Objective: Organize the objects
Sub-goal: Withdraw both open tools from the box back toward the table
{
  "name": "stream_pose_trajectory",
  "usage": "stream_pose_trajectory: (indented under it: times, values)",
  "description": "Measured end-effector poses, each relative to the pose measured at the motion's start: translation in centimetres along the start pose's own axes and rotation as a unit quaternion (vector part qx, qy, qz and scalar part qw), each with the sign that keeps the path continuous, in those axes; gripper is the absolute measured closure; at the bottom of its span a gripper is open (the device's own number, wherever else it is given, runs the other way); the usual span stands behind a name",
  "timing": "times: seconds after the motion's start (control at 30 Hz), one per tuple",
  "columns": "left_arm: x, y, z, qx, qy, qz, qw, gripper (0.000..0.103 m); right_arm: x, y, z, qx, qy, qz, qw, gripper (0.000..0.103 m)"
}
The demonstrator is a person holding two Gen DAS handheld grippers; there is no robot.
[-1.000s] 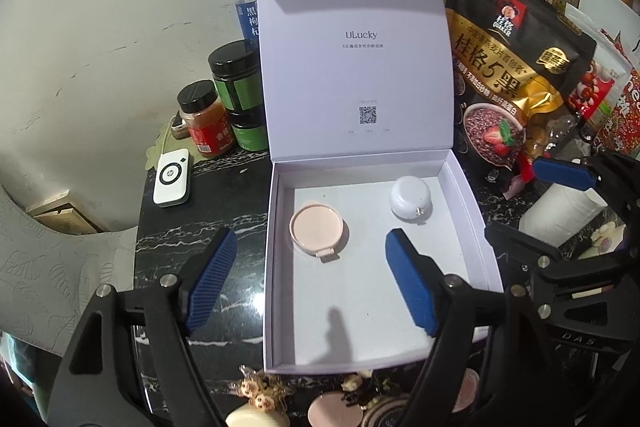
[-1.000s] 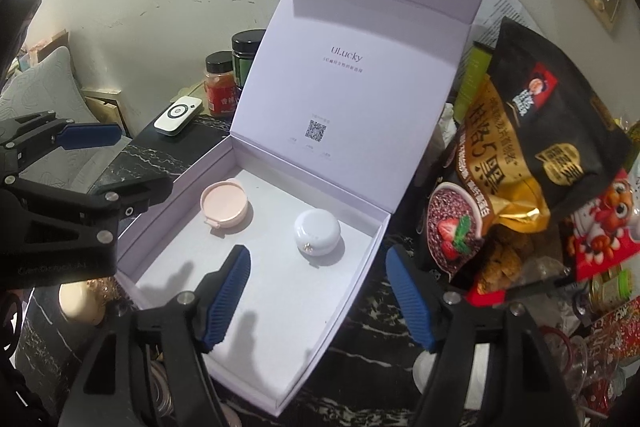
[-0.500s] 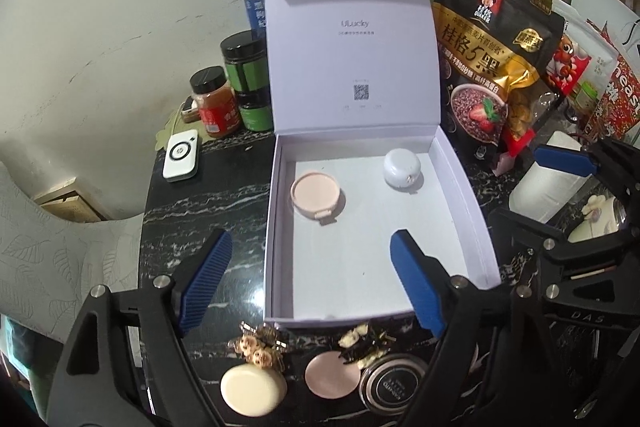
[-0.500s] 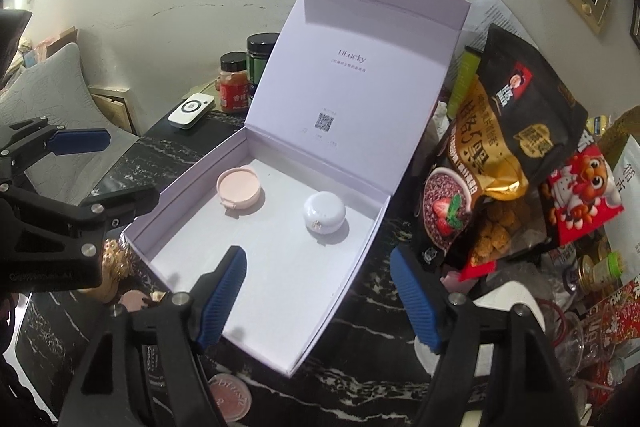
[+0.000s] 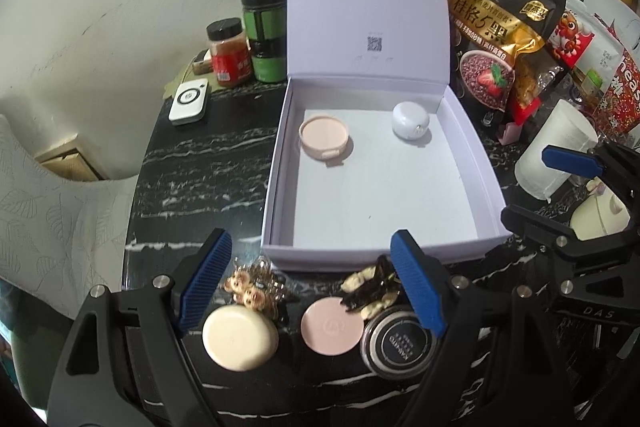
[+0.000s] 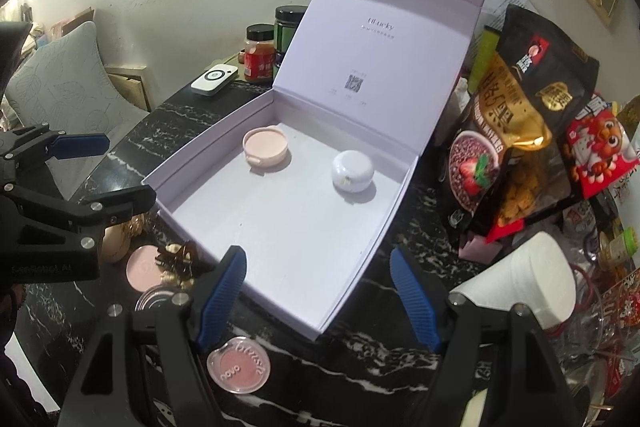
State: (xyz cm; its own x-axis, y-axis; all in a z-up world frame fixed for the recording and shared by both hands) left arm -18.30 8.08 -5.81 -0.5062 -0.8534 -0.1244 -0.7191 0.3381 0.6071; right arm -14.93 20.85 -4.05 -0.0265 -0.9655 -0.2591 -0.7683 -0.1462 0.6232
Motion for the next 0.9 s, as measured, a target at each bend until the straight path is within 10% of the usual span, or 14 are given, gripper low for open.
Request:
stream_pose_trajectory:
  times: [0.9]
  values:
    - [0.3, -8.5, -0.6, 0.030, -0.004, -0.048, 0.9984, 0.022, 4.1, -6.7, -0.4, 0.025, 0.041, -0.019, 0.999, 0.028]
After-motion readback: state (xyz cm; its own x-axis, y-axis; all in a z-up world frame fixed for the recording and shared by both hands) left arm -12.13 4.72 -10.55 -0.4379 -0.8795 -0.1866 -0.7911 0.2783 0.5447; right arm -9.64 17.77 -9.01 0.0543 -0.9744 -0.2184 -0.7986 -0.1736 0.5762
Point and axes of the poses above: each gripper's, at about its wrist camera, not at the fingertips, and z roughly the way its jaws point, x to its left, y to its top, the point moved 8 cm from there along z, roughly the way its jaws point, and after that the axes turned 11 degrees about -y, right-handed, at the moved point
